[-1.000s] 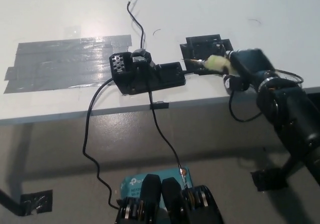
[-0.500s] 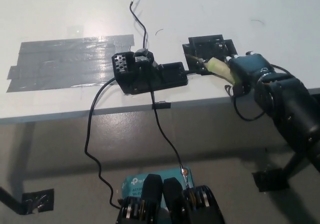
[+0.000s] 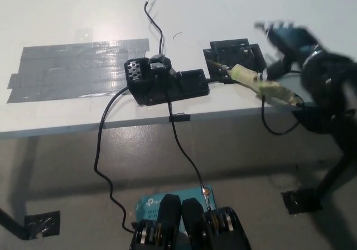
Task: The robot uses its right hand to grab the soldering gun kept on the middle of the table and pulls it out of its base and keep it on the right side of the base
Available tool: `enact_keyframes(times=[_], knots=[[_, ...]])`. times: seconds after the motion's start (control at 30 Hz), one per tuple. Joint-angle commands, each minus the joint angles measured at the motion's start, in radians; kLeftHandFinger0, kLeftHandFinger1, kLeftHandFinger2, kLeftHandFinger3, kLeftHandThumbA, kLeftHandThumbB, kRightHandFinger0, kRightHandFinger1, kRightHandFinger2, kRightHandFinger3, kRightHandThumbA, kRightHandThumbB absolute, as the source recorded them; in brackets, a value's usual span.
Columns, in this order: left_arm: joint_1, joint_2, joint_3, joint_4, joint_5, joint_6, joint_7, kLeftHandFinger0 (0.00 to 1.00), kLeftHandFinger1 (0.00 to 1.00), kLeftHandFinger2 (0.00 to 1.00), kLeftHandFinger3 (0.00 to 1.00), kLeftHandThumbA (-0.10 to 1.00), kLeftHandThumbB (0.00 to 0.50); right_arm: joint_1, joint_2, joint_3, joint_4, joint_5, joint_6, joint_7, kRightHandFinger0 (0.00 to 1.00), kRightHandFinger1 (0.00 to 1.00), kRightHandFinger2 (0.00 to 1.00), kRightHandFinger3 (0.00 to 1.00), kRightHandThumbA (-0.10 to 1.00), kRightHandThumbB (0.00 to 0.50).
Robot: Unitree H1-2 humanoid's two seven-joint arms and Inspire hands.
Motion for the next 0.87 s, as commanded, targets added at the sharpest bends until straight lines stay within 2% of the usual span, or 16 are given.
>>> enact_keyframes(times=[0.0, 0.17, 0.2, 0.23, 0.27, 0.3, 0.37, 0.43, 0.47, 0.53, 0.57, 0.6, 0.63, 0.67, 0.7, 0.83], knots=[[0.001, 0.029, 0.005, -0.019, 0.002, -0.005, -0.017, 0.48, 0.57, 0.66, 0.73, 0.59, 0.288, 0.064, -0.076, -0.134, -0.271, 0.154, 0.032, 0.057, 1.0, 1.0, 1.0, 1.0, 1.0, 0.5], [-0.009, 0.035, 0.014, -0.014, -0.006, -0.003, -0.02, 0.42, 0.51, 0.61, 0.74, 0.58, 0.288, 0.24, -0.107, -0.296, -0.61, 0.32, 0.129, 0.159, 1.0, 1.0, 1.0, 1.0, 0.99, 0.5], [-0.008, 0.035, 0.016, -0.022, -0.007, 0.005, -0.02, 0.43, 0.52, 0.62, 0.75, 0.59, 0.297, 0.359, -0.113, -0.389, -0.74, 0.409, 0.129, 0.168, 1.0, 1.0, 1.0, 1.0, 0.97, 0.5], [-0.008, 0.03, 0.019, -0.02, -0.012, 0.006, -0.018, 0.46, 0.55, 0.65, 0.77, 0.57, 0.285, 0.459, -0.108, -0.454, -0.82, 0.487, 0.129, 0.176, 1.0, 1.0, 1.0, 1.0, 0.9, 0.469], [-0.007, 0.028, 0.021, -0.019, -0.014, 0.006, -0.017, 0.46, 0.55, 0.66, 0.77, 0.57, 0.285, 0.503, -0.104, -0.484, -0.856, 0.521, 0.129, 0.182, 1.0, 1.0, 1.0, 1.0, 0.89, 0.47], [-0.006, 0.034, 0.023, -0.016, -0.015, -0.004, -0.021, 0.45, 0.55, 0.67, 0.78, 0.57, 0.277, 0.555, -0.075, -0.515, -0.88, 0.539, 0.129, 0.185, 1.0, 1.0, 1.0, 1.0, 0.82, 0.445], [-0.015, 0.029, 0.023, -0.009, -0.018, 0.001, -0.021, 0.45, 0.54, 0.66, 0.77, 0.57, 0.283, 0.767, -0.042, -0.543, -0.921, 0.56, 0.128, 0.114, 1.0, 1.0, 1.0, 1.0, 0.74, 0.357], [-0.018, 0.029, 0.022, -0.006, -0.02, 0.001, -0.022, 0.44, 0.54, 0.66, 0.77, 0.57, 0.283, 0.791, -0.038, -0.544, -0.923, 0.564, 0.128, 0.101, 1.0, 1.0, 1.0, 1.0, 0.73, 0.357], [-0.02, 0.027, 0.021, -0.003, -0.018, -0.002, -0.02, 0.44, 0.55, 0.65, 0.79, 0.56, 0.263, 0.891, 0.017, -0.564, -0.876, 0.596, 0.08, 0.062, 1.0, 1.0, 1.0, 1.0, 0.58, 0.242], [-0.017, 0.021, 0.015, 0.006, -0.014, -0.009, -0.018, 0.44, 0.54, 0.63, 0.78, 0.58, 0.281, 0.982, 0.05, -0.57, -0.835, 0.593, 0.046, 0.037, 1.0, 1.0, 1.0, 1.0, 0.55, 0.198], [-0.017, 0.019, 0.014, 0.007, -0.013, -0.008, -0.017, 0.44, 0.54, 0.63, 0.78, 0.59, 0.282, 0.993, 0.055, -0.573, -0.828, 0.598, 0.037, 0.035, 1.0, 1.0, 1.0, 1.0, 0.54, 0.195], [-0.018, 0.015, 0.016, 0.007, -0.013, -0.007, -0.013, 0.43, 0.53, 0.65, 0.81, 0.58, 0.271, 1.03, 0.112, -0.568, -0.76, 0.601, -0.001, -0.001, 1.0, 1.0, 1.0, 1.0, 0.4, 0.171], [-0.023, 0.015, 0.018, 0.006, -0.013, -0.008, -0.012, 0.43, 0.52, 0.66, 0.82, 0.58, 0.268, 1.029, 0.128, -0.567, -0.747, 0.598, 0.003, -0.009, 1.0, 1.0, 1.0, 1.0, 0.32, 0.178], [-0.026, 0.014, 0.02, 0.007, -0.013, -0.005, -0.01, 0.43, 0.53, 0.68, 0.83, 0.58, 0.262, 1.029, 0.138, -0.562, -0.733, 0.588, 0.006, -0.012, 1.0, 1.0, 1.0, 1.0, 0.36, 0.19], [-0.034, 0.016, 0.018, 0.009, -0.011, -0.006, -0.01, 0.43, 0.54, 0.69, 0.85, 0.58, 0.257, 1.028, 0.157, -0.565, -0.68, 0.615, -0.052, -0.025, 1.0, 1.0, 1.0, 1.0, 0.27, 0.159], [-0.038, 0.016, 0.02, 0.011, -0.008, -0.006, -0.007, 0.43, 0.54, 0.69, 0.87, 0.58, 0.251, 1.037, 0.18, -0.559, -0.618, 0.621, -0.111, -0.039, 1.0, 1.0, 1.0, 1.0, 0.24, 0.138]])
